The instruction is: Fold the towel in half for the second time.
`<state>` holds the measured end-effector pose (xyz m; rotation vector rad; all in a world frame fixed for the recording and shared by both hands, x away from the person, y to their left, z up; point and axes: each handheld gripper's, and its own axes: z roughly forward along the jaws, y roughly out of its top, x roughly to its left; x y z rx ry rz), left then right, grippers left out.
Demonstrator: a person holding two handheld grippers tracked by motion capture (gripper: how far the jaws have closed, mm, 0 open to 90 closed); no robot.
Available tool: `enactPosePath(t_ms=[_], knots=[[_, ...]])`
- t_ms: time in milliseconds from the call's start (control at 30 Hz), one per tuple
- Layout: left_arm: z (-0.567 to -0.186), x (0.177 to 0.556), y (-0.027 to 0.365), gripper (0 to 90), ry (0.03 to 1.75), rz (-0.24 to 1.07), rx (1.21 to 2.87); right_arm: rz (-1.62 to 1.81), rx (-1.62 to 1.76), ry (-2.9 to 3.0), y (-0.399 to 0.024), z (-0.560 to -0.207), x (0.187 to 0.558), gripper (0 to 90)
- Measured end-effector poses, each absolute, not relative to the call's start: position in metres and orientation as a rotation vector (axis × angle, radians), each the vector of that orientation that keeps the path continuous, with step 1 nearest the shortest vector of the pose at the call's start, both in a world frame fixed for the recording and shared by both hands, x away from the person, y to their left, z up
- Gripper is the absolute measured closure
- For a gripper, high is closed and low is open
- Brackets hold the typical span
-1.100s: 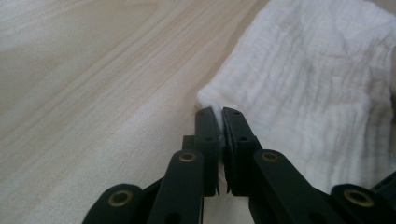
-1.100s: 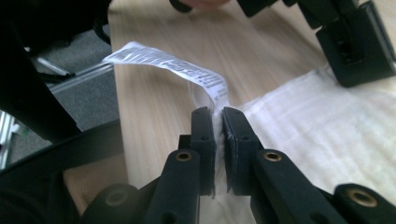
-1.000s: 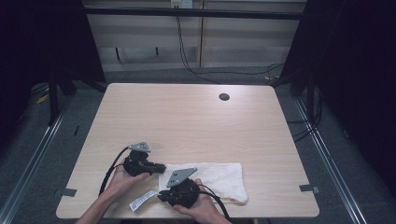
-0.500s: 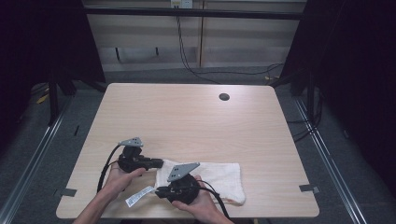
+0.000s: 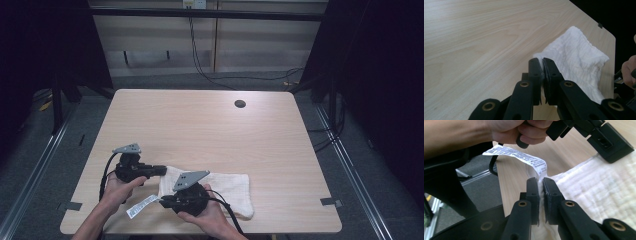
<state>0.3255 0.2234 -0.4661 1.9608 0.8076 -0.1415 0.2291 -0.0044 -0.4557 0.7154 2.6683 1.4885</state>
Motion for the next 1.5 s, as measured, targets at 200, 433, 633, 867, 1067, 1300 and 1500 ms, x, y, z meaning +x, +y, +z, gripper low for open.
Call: enactPosePath(t_ms=[200,433,633,867,1067,1300,1500], knots=[[-0.453,0.325,0.237,85.6,0.811,-0.108,1.934,1.514,0.682,2.660,0.007,-0.445,0.232,83.8],[-0.446,0.323,0.249,85.6,0.842,-0.057,1.902,1.542,0.645,2.642,0.020,-0.433,0.237,84.0],[-0.429,0.321,0.255,85.7,0.837,-0.028,1.876,1.566,0.605,2.634,0.033,-0.421,0.240,84.0],[-0.422,0.320,0.241,85.6,0.814,-0.029,1.883,1.597,0.580,2.599,0.025,-0.409,0.237,84.0],[-0.420,0.328,0.215,85.7,0.767,-0.036,1.953,1.561,0.637,2.586,-0.001,-0.410,0.235,84.0],[-0.417,0.336,0.177,85.6,0.720,-0.072,1.978,1.548,0.671,2.539,-0.020,-0.402,0.233,84.0],[-0.427,0.341,0.155,85.7,0.696,-0.095,2.016,1.526,0.720,2.520,-0.038,-0.407,0.232,84.0]])
